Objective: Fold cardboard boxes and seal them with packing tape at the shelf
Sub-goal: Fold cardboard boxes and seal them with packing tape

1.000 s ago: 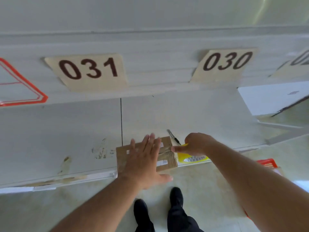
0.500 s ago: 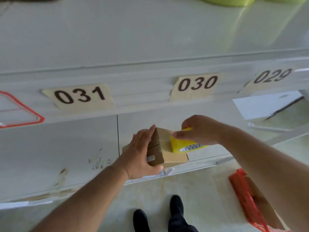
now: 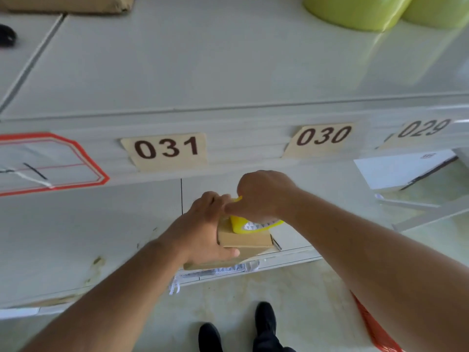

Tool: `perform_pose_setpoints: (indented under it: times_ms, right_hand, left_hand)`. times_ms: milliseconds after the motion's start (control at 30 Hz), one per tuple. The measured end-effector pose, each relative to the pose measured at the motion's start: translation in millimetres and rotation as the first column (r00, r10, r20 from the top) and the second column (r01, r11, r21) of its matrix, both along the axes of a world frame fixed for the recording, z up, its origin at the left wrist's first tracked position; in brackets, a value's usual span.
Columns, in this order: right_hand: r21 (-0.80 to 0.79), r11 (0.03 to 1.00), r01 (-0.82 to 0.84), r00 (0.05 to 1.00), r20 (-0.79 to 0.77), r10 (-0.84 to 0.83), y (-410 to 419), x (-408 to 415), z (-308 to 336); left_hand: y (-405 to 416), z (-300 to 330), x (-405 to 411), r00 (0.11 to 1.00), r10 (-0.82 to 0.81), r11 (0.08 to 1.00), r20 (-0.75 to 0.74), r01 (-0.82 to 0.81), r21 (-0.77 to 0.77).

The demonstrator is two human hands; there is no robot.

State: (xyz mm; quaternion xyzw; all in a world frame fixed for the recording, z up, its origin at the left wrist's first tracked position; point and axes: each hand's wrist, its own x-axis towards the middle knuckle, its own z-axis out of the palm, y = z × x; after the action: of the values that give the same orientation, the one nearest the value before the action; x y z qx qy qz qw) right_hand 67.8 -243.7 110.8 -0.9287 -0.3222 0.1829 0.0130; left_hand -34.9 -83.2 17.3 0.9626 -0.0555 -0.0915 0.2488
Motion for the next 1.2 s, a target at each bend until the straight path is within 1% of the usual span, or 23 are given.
perform_pose_setpoints:
  times_ms: [100,167,233,267,333,400,667,767,800,833,867,900,933,967,1033,1067,1133,1200]
  right_hand:
    - [-0.022,1.0,0.003,0.993,-0.116,-0.006,-15.1,14.7,8.2]
    - [-0.131,0.991,-0.015,0.998,-0.065,0.006,-40.5,31.3,10.1]
    - [-0.217,0.976,0.012,1.0,0.012,-0.009,-63.5,44.9,3.1]
    - [-0.207,0.978,0.035,0.999,0.024,-0.031,-69.4,50.2,-4.3]
    - [-0.135,0.988,0.077,0.997,0.005,-0.077,-71.8,53.2,-22.0]
    - [-0.099,0.992,0.08,0.997,-0.009,-0.082,-68.3,49.7,-35.6]
    - [-0.111,0.982,0.153,0.987,-0.026,-0.157,-72.4,35.2,-73.6]
    - [-0.11,0.975,0.191,0.979,-0.055,-0.198,-69.9,29.7,-85.6]
    - [-0.102,0.974,0.203,0.976,-0.064,-0.21,-69.3,28.5,-87.5]
    - [-0.095,0.972,0.214,0.973,-0.069,-0.221,-69.5,27.7,-88.7]
    - [-0.09,0.971,0.222,0.971,-0.07,-0.229,-70.0,27.1,-88.5]
    - [-0.092,0.969,0.228,0.97,-0.068,-0.235,-70.9,26.9,-88.5]
    - [-0.097,0.967,0.235,0.968,-0.071,-0.242,-71.7,26.3,-88.6]
    - [-0.1,0.966,0.24,0.966,-0.078,-0.248,-72.0,25.4,-88.8]
    - [-0.096,0.965,0.244,0.964,-0.087,-0.252,-72.3,23.3,-89.8]
    - [-0.091,0.965,0.246,0.963,-0.09,-0.254,-72.7,23.4,-90.2]
    - [-0.077,0.962,0.263,0.953,-0.134,-0.272,-75.4,24.2,-88.8]
    - [-0.004,0.943,0.334,0.911,-0.255,-0.324,-79.7,24.8,-84.3]
  left_hand:
    - [29.3,-15.7,-24.2,0.997,0.073,0.988,0.033,-0.067,-0.137]
    - [44.6,-29.3,-43.5,0.989,0.146,0.968,0.031,-0.136,-0.212]
    - [49.7,-37.7,-56.2,0.983,0.185,0.949,0.011,-0.176,-0.262]
    - [50.9,-40.6,-59.0,0.98,0.196,0.943,0.01,-0.186,-0.277]
    - [53.4,-45.4,-62.0,0.978,0.207,0.936,0.014,-0.193,-0.295]
    - [57.1,-48.0,-64.9,0.977,0.215,0.932,0.004,-0.204,-0.3]
    - [57.8,-42.9,-69.7,0.975,0.218,0.931,-0.033,-0.218,-0.293]
    - [59.1,-37.3,-72.3,0.976,0.205,0.944,-0.067,-0.216,-0.249]
    - [59.1,-32.5,-71.1,0.979,0.193,0.963,-0.065,-0.202,-0.177]
    - [57.5,-24.4,-67.9,0.986,0.162,0.985,-0.04,-0.163,-0.048]
    - [54.4,-14.1,-63.0,0.994,0.113,0.987,-0.014,-0.11,0.115]
    - [50.0,-3.7,-57.0,0.998,0.059,0.963,-0.015,-0.053,0.264]
    - [44.5,5.3,-51.3,0.998,0.025,0.934,-0.05,-0.006,0.357]
    - [39.4,11.2,-45.8,0.995,0.02,0.916,-0.099,0.022,0.4]
    - [32.9,15.4,-37.5,0.978,0.04,0.913,-0.203,0.046,0.404]
    - [32.6,15.3,-33.8,0.967,0.047,0.924,-0.251,0.054,0.378]
    - [39.2,11.4,-32.0,0.947,0.07,0.963,-0.314,0.018,0.269]
    - [50.5,7.9,-34.6,0.941,0.092,0.992,-0.326,-0.059,0.111]
